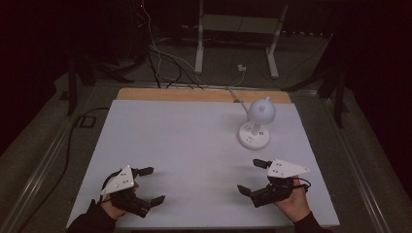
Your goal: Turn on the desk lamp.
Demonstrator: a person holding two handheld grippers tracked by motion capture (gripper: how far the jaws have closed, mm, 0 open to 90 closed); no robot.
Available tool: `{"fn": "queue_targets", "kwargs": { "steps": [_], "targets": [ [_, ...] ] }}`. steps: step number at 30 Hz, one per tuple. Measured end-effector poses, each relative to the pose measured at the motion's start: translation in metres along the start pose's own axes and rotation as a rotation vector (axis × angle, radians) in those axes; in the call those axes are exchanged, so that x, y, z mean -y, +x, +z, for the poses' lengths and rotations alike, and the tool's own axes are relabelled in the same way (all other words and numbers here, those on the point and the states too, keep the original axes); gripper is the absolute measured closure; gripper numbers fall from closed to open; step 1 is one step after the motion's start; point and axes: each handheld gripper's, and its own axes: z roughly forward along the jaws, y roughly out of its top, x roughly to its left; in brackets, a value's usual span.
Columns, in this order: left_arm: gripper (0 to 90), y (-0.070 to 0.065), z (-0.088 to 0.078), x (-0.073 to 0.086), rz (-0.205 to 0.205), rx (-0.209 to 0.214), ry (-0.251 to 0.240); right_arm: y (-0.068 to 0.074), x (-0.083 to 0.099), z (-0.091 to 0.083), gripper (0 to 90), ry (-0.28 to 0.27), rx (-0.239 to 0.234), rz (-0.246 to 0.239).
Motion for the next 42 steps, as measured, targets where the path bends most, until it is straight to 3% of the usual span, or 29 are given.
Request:
{"fn": "queue_targets", "kwargs": {
  "steps": [9, 42],
  "targets": [
    [0.3, 0.000, 0.000, 0.000, 0.000, -0.005, 0.001, -0.011, -0.010, 0.000, 0.0, -0.018, 0.036, -0.011],
    [0.3, 0.001, -0.001, 0.001, -0.006, -0.011, -0.004, -0.058, -0.025, -0.004, 0.0, -0.024, 0.122, 0.052]
  ]
}}
